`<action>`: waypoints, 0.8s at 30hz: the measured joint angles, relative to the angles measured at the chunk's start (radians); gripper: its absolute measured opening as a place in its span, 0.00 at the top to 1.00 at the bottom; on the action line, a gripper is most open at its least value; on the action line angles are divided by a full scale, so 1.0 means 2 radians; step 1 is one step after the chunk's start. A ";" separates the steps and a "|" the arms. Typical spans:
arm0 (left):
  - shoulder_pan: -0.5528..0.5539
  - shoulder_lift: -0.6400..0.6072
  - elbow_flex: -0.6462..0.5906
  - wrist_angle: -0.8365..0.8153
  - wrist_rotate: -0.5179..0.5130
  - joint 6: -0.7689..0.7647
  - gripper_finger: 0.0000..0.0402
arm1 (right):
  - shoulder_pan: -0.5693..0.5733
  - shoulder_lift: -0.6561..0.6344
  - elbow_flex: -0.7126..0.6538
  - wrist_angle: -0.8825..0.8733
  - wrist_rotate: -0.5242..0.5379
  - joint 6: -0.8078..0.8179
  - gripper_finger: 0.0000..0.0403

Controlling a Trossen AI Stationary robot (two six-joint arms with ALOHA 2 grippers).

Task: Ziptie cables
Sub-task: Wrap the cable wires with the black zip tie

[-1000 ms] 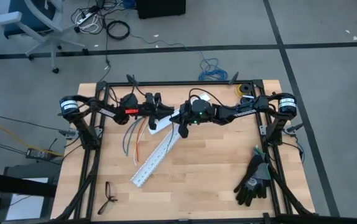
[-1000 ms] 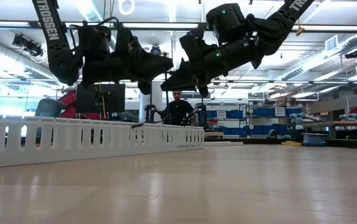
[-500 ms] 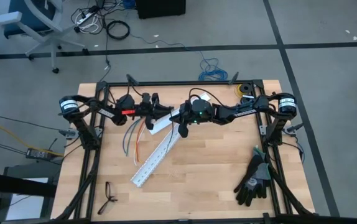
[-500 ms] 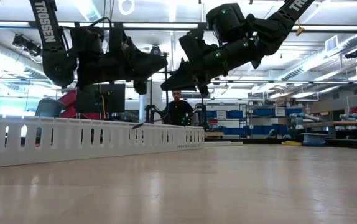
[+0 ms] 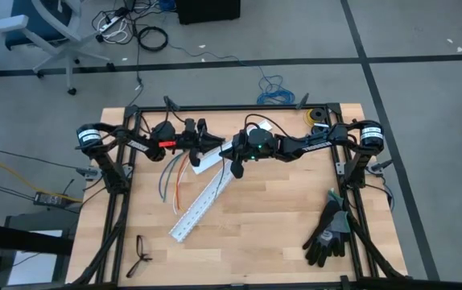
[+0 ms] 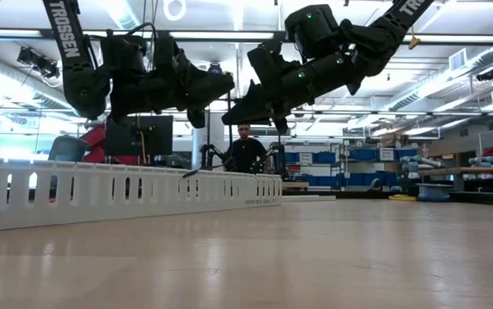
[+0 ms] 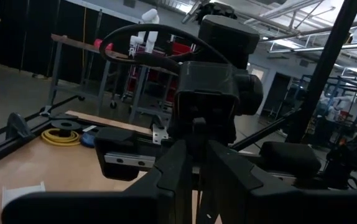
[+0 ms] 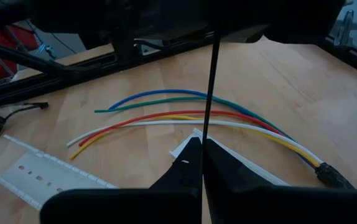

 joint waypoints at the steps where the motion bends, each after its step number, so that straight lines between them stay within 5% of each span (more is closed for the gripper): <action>1: 0.000 0.000 0.000 0.000 0.000 0.000 0.81 | 0.000 0.000 0.000 0.000 0.000 0.000 1.00; 10: 0.000 0.000 0.000 0.000 -0.010 0.012 0.98 | 0.000 0.000 0.000 0.000 0.000 0.005 1.00; 24: 0.005 0.000 0.000 -0.021 -0.015 -0.017 1.00 | -0.001 -0.008 0.000 -0.028 -0.007 -0.001 0.92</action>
